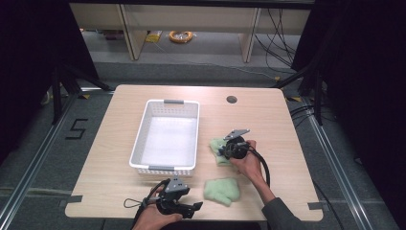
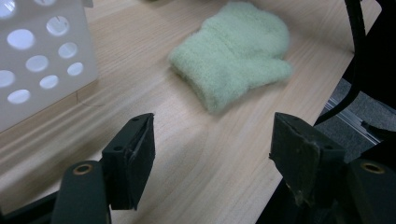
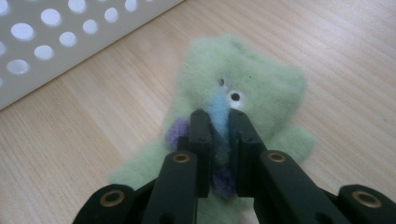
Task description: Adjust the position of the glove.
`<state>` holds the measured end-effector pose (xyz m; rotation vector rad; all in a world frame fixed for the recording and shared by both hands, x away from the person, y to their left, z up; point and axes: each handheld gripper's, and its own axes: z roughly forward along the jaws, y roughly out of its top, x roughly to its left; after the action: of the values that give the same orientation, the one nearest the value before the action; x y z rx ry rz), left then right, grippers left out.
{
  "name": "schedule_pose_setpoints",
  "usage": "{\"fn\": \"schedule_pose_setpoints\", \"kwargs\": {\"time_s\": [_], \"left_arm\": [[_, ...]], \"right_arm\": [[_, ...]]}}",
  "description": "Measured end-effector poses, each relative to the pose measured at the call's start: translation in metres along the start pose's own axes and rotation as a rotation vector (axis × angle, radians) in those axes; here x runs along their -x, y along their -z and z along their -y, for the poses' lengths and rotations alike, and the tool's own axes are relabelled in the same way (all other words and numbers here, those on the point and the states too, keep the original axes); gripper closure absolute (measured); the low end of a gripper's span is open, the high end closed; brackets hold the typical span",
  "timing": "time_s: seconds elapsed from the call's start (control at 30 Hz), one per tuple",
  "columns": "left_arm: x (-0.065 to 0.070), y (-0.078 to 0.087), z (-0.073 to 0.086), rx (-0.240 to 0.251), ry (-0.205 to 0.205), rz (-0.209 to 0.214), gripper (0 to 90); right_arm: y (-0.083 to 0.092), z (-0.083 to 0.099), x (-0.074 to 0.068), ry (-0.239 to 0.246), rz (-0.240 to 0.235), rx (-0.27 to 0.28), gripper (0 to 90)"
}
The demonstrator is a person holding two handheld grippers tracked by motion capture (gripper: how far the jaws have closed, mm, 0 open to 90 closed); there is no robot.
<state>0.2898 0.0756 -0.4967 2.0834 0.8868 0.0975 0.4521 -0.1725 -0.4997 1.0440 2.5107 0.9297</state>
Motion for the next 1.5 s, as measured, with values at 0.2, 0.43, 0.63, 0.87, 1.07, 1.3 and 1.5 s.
{"fn": "schedule_pose_setpoints", "kwargs": {"time_s": [0.2, 0.43, 0.63, 0.87, 1.07, 1.3, 1.5], "left_arm": [[-0.001, 0.003, -0.002, 0.015, 0.004, -0.004, 30.6], [0.0, 0.004, -0.002, 0.04, 0.031, -0.005, 30.6], [0.002, 0.006, -0.003, 0.043, 0.012, -0.005, 30.6], [0.016, 0.001, -0.007, 0.071, -0.008, -0.001, 30.5], [0.027, -0.004, -0.009, 0.074, -0.021, 0.002, 31.1], [0.032, -0.014, -0.009, 0.043, -0.06, 0.016, 33.5], [0.039, -0.024, -0.011, 0.056, -0.054, 0.018, 37.0]], "right_arm": [[0.018, -0.002, -0.004, -0.026, 0.017, 0.079, 84.0], [0.07, 0.004, -0.025, 0.016, -0.041, 0.153, 83.9], [0.099, 0.025, -0.049, -0.008, -0.079, 0.184, 83.8], [0.104, 0.044, -0.071, -0.023, -0.11, 0.159, 83.5], [0.089, 0.052, -0.087, -0.051, -0.116, 0.106, 82.7], [0.072, 0.055, -0.096, -0.082, -0.143, 0.069, 81.0], [0.073, 0.056, -0.093, -0.128, -0.171, 0.078, 78.7]]}}
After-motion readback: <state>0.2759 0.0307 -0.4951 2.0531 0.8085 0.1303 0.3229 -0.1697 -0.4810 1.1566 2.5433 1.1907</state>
